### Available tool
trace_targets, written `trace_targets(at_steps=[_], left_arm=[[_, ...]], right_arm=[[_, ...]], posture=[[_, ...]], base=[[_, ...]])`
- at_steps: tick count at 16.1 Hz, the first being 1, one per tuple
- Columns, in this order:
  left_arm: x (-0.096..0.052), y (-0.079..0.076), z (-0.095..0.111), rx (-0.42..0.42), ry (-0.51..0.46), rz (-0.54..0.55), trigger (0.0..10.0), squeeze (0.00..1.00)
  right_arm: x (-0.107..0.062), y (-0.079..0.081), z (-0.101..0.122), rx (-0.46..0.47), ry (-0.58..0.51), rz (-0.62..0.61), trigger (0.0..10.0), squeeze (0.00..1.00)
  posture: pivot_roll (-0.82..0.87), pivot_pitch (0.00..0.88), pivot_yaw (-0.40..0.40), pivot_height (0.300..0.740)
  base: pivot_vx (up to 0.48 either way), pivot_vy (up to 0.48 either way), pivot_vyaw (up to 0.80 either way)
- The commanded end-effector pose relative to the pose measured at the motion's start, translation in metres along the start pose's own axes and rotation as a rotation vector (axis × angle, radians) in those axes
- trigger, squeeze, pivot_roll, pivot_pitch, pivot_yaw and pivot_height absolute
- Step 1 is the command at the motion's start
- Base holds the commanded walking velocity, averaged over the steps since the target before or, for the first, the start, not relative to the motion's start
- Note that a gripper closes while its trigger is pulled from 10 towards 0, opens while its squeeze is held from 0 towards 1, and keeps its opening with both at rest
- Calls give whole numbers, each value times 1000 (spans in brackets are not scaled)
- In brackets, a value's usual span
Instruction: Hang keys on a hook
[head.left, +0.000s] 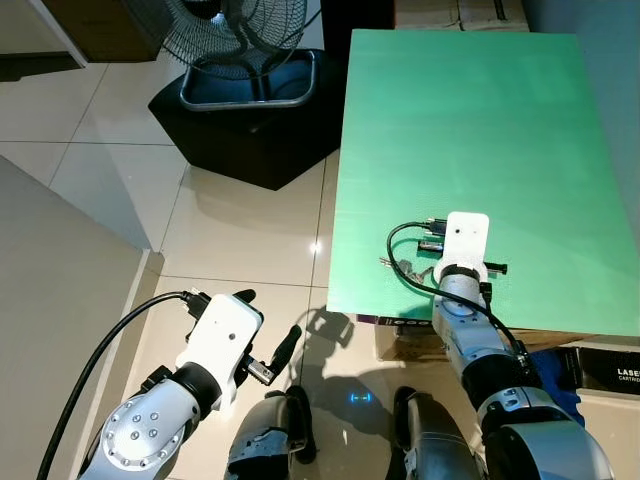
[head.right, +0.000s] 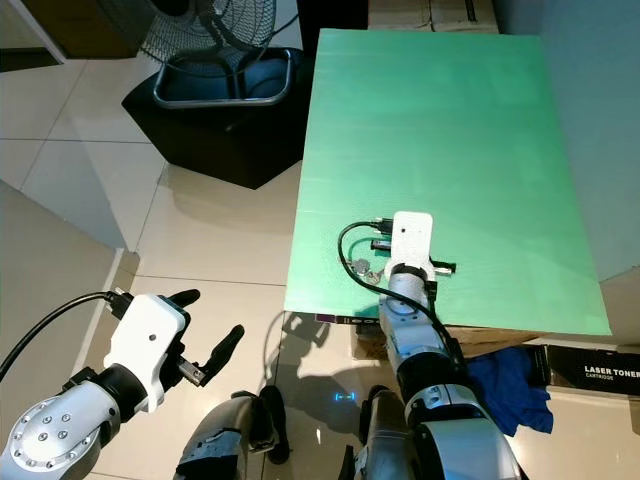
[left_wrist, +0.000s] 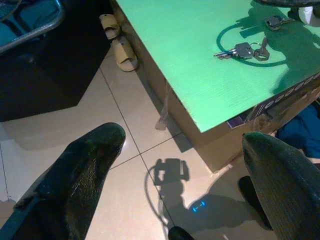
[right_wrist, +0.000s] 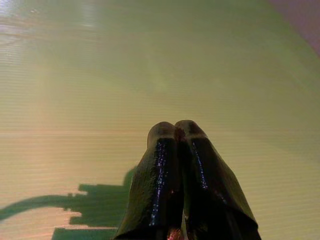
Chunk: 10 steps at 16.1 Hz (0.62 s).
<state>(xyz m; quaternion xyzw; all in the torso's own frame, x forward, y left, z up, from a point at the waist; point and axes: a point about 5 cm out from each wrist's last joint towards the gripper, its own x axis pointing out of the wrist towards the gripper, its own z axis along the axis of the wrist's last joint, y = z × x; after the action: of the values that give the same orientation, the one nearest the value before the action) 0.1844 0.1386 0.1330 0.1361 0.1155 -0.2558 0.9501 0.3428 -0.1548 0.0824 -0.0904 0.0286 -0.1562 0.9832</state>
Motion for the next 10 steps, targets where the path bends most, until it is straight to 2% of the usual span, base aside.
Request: trace_targets(at_steps=[1,2,3,4,5,6,10], left_arm=[[-1,-1,-6,-4,28,2,10000,0],[-1,-1,-6,-3,28,2,10000,0],[-2,-1,-6,-3,29,1,10000,0],[-2,-1,-6,-2,29,2,10000,0],[-2,0,-6,-2,30,3,10000,0],[-2,0,-6,-1,30,2,10000,0],[-1,0,-6,-1,27,2,10000,0]], right_arm=[[-6,3,-7,0,19,7,0,0],[-6,4,-10,-4,51,9,0,0],[-6,2,-15,-1,98,-10,8941,0],[-6,2,-17,10,118,-13,10000,0],[-7,2,-21,46,155,-19,10000,0],[-9,2,-25,101,199,-42,10000,1000],[-10,3,-27,88,203,-36,10000,1000]], posture=[[45,316,114,713],[45,316,114,713],[46,315,115,713],[47,316,115,713],[47,315,116,713],[47,313,116,713],[45,313,116,713]], base=[[0,0,0],[0,0,0],[0,0,0],[0,0,0],[0,0,0],[0,0,0],[0,0,0]])
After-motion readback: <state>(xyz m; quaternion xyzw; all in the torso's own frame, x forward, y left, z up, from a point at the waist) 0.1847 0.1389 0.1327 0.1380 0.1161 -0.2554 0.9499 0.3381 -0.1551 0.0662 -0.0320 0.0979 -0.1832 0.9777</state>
